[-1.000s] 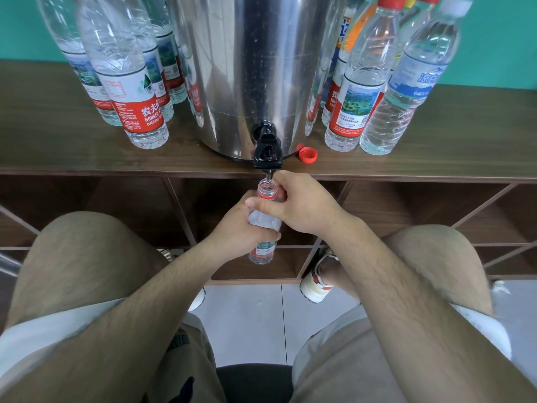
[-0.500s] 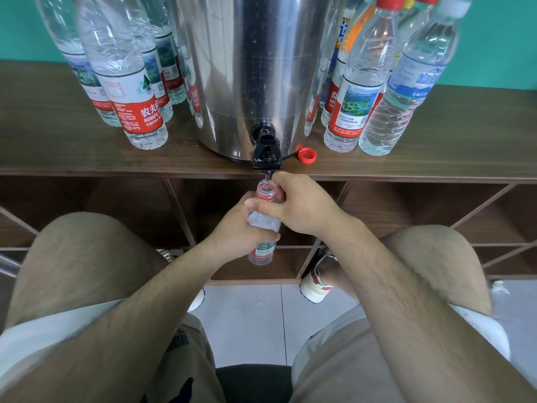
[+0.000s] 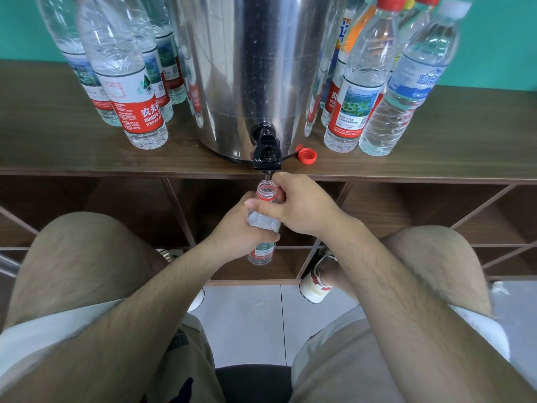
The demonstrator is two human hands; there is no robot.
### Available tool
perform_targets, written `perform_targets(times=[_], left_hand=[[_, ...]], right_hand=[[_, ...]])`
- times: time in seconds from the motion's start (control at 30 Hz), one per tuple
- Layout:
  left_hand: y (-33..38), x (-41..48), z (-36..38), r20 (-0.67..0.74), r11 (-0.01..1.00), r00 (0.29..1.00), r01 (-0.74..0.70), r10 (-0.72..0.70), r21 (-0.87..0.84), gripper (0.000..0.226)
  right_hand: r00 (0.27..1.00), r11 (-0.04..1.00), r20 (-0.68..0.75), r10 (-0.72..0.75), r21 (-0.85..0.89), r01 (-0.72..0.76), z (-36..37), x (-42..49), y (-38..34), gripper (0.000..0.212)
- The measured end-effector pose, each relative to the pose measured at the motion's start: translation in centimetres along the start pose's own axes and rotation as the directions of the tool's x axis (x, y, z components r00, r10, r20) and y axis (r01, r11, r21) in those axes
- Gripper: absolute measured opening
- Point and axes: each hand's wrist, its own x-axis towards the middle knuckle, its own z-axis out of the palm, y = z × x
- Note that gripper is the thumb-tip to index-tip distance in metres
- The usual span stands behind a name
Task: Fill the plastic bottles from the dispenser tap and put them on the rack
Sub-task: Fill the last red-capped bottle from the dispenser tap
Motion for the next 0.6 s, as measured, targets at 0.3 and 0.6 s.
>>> perform_targets(times=[0.3,0.6], left_hand=[[-0.43,0.29,0.06,-0.006,1.000,1.000,-0.012,0.012,0.010,0.069],[-0.42,0.37,0.13,-0.009,0.999,1.000,-0.020,0.021,0.026,0.068]], right_hand=[[1.000,1.000,-0.001,0.003,-0.019,-0.003,0.08,0.10,0.19,0.054],[1.000,1.000,0.007,0.009,-0.016,-0.009,-0.01,0.09,0.11,0.051]])
